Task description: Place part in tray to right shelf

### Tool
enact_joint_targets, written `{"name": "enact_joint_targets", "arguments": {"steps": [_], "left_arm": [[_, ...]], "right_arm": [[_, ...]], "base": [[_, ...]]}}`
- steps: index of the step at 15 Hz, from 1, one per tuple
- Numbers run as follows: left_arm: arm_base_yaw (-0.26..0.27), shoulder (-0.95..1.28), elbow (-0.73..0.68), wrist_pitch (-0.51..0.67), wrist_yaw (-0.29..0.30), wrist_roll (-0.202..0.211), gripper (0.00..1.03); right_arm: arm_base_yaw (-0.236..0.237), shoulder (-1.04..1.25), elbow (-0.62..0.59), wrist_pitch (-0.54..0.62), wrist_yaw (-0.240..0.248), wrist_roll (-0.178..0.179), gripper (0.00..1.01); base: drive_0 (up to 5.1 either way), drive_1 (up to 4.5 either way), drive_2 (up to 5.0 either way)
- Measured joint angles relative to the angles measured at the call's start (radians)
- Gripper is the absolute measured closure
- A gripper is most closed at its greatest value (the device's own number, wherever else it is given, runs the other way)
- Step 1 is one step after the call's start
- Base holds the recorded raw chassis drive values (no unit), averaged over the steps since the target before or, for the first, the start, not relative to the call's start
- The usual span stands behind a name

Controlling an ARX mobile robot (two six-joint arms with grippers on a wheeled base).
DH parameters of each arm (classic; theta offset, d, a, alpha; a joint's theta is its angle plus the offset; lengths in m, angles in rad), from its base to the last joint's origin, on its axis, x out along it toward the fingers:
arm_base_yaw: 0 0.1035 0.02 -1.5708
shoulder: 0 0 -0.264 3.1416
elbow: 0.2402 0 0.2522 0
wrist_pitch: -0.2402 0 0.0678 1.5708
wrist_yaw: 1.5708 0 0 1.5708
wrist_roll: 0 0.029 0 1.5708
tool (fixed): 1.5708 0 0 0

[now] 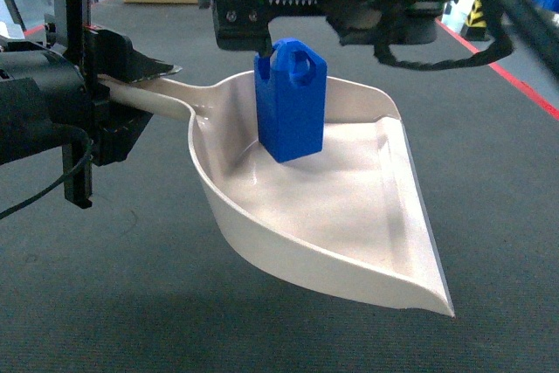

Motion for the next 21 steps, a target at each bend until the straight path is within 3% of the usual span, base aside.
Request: {"name": "enact_joint_targets", "arguments": {"steps": [2, 3, 4, 6, 7, 8, 11, 21], "left_arm": [[0.000, 0.000, 0.000, 0.000, 0.000, 0.000, 0.87], [0.000, 0.000, 0.000, 0.000, 0.000, 0.000, 0.87], [0.000, 0.000, 0.000, -0.001, 0.000, 0.000, 0.87], [0.000, 0.000, 0.000, 0.000, 0.001, 0.000, 0.87], [0.000, 0.000, 0.000, 0.000, 0.000, 0.000, 0.87], [0.000, 0.000, 0.000, -0.001, 0.001, 0.000, 0.87], [-0.002, 0.000, 0.000, -0.002, 0.002, 0.000, 0.87], [0.002, -0.001, 0.000, 0.000, -0.002, 0.000, 0.87]], "right_arm": [[-0.023, -0.128, -0.091, 0.070, 0.022, 0.000, 0.04], [-0.049, -0.225, -0.165, 0.135, 0.056, -0.011, 0.03], [-0.085, -0.337, -0.266, 0.204, 0.109, -0.049, 0.03], [-0.192, -0.544, -0.483, 0.260, 0.194, -0.122, 0.03], [-0.250, -0.636, -0.607, 0.317, 0.203, -0.148, 0.03], [-0.296, -0.745, -0.736, 0.368, 0.192, -0.149, 0.03], [-0.289, -0.789, -0.772, 0.377, 0.172, -0.152, 0.03], [-0.289, -0.788, -0.772, 0.378, 0.171, -0.152, 0.03]], "base": [[0.0, 0.00, 0.0], [0.0, 0.00, 0.0], [0.0, 0.00, 0.0], [0.0, 0.00, 0.0], [0.0, 0.00, 0.0], [0.0, 0.00, 0.0], [0.0, 0.00, 0.0], [5.0, -2.42, -2.4]]}}
